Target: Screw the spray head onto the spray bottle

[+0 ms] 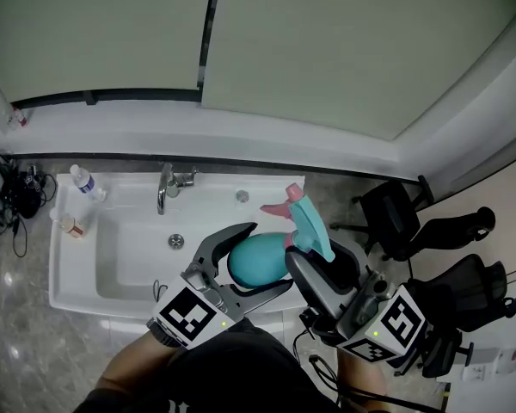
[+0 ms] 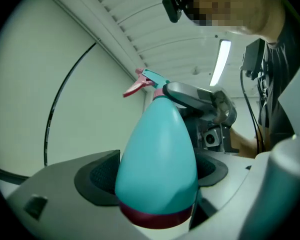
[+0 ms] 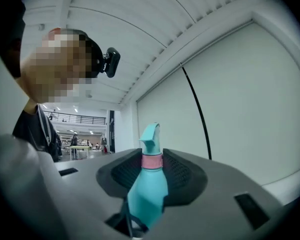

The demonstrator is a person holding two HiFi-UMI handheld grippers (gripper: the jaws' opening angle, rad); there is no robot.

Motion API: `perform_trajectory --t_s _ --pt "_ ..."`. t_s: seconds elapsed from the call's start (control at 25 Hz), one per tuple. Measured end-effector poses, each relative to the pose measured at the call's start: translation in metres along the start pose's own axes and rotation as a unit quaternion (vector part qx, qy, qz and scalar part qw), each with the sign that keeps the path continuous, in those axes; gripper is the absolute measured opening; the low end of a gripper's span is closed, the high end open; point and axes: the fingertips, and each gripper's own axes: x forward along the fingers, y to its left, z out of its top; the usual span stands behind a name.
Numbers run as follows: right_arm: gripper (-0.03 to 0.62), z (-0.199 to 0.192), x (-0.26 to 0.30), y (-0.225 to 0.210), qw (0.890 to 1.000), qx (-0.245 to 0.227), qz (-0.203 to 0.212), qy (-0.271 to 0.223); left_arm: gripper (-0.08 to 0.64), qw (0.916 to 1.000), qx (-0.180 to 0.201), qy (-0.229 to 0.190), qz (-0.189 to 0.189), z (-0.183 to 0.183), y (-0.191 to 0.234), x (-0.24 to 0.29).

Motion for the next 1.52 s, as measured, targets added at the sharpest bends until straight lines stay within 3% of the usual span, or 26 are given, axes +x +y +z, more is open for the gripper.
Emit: perform_trajectory --t_s 0.24,0.48,0.88,0.96,1.04,1.12,1.16,1.24,1.32,1.4,1.52 --pt "0.132 -0.007 0.001 -0.007 0.997 0.011 -0.067 0.024 0.416 0.9990 0.027 0.015 0.032 -0.007 0.006 0.001" --pt "0.132 -0.014 0.001 -0.013 0.989 -0.007 -0.138 0.045 0.414 0.9991 0.024 0.017 0.031 -0.013 0.008 0.003" --pt "0.133 0.001 -0.011 0.004 0.996 -0.023 -0.084 0.032 0.414 0.9999 0.012 0.007 -0.001 -0.008 0.007 -0.003" --pt "0.133 0.022 -0.019 0.013 0.997 -0.045 -0.060 0.005 0.416 0.9999 0.005 -0.002 -0.013 -0.003 0.005 -0.004" --pt "0.133 0.041 -0.031 0.010 0.999 -0.035 -0.027 -0.026 0.416 0.9992 -0.009 -0.013 -0.036 0.003 0.001 -0.007" --pt "0.133 0.042 -0.043 -0.011 0.998 0.028 0.033 -0.050 0.416 0.9974 -0.016 -0.021 -0.067 0.008 -0.003 -0.010" --pt "0.133 0.040 -0.045 -0.021 0.992 0.075 0.077 -0.062 0.416 0.9960 -0.016 -0.024 -0.084 0.010 -0.007 -0.013" --pt "0.133 0.039 -0.044 -0.030 0.969 0.159 0.172 -0.082 0.416 0.9925 -0.013 -0.031 -0.118 0.015 -0.019 -0.017" --pt "0.133 0.041 -0.038 -0.032 0.944 0.199 0.248 -0.093 0.416 0.9884 -0.012 -0.035 -0.148 0.021 -0.029 -0.020" --pt "0.150 0.042 -0.031 -0.032 0.923 0.211 0.307 -0.092 0.416 0.9838 -0.015 -0.036 -0.175 0.024 -0.036 -0.021" --pt "0.248 0.043 -0.025 -0.021 0.889 0.206 0.403 -0.070 0.417 0.9748 -0.022 -0.038 -0.219 0.029 -0.051 -0.024"
